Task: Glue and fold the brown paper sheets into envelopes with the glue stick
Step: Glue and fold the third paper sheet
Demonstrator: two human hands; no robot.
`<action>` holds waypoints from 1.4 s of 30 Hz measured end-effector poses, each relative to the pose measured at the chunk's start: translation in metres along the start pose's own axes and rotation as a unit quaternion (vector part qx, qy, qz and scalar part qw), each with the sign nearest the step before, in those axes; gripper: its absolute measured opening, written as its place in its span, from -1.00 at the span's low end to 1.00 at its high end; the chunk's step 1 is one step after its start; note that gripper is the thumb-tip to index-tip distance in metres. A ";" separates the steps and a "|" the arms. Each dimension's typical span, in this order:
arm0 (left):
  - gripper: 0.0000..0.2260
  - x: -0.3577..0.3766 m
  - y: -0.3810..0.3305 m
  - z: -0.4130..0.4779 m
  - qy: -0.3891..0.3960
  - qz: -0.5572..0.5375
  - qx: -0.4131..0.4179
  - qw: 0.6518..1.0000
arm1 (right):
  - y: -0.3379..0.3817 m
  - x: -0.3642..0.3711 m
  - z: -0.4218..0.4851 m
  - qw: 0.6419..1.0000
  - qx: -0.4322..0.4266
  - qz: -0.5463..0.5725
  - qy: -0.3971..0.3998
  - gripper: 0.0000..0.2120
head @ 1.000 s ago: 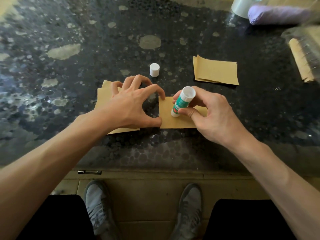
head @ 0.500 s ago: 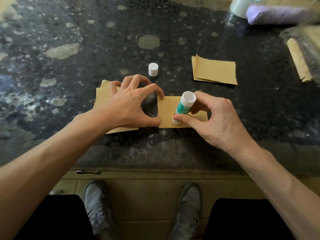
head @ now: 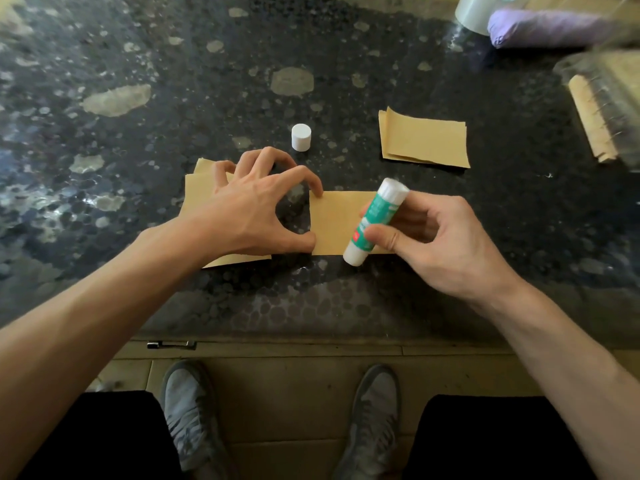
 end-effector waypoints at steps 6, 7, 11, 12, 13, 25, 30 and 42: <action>-0.44 -0.001 -0.002 0.000 -0.003 0.001 0.002 1.000 | 0.004 -0.014 0.008 0.996 -0.046 0.002 -0.081 -0.75; -0.44 0.000 -0.001 0.000 -0.002 0.000 0.001 1.000 | 0.004 -0.010 0.010 0.996 -0.049 -0.026 -0.072 -0.75; -0.43 0.001 0.000 0.000 0.003 0.001 0.002 1.000 | 0.002 -0.002 0.017 0.987 -0.050 -0.138 -0.059 -0.67; -0.42 0.001 0.001 0.000 0.003 0.001 0.004 1.000 | 0.002 -0.002 0.018 0.986 -0.047 -0.145 -0.063 -0.65; -0.42 0.001 0.001 0.000 0.003 0.000 0.005 1.000 | 0.003 -0.003 0.019 0.985 -0.045 -0.151 -0.069 -0.64; -0.43 0.001 0.000 0.000 0.005 -0.005 -0.002 1.000 | 0.009 -0.011 0.016 0.973 -0.041 -0.201 -0.104 -0.65; -0.41 0.002 0.001 0.000 0.010 -0.008 -0.004 1.000 | 0.007 -0.008 0.014 0.979 -0.026 -0.191 -0.070 -0.66; -0.42 0.002 0.001 0.001 0.005 0.001 0.000 1.000 | 0.012 -0.007 0.003 0.976 -0.041 -0.203 -0.062 -0.63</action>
Point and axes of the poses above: each hand's wrist, its own z-axis towards the middle knuckle, its own x-axis out of the palm, y = z × x, the point moved 10 cm from there along z, towards the middle knuckle, and after that the axes turned 4 degrees about x, right-handed, at the moved point
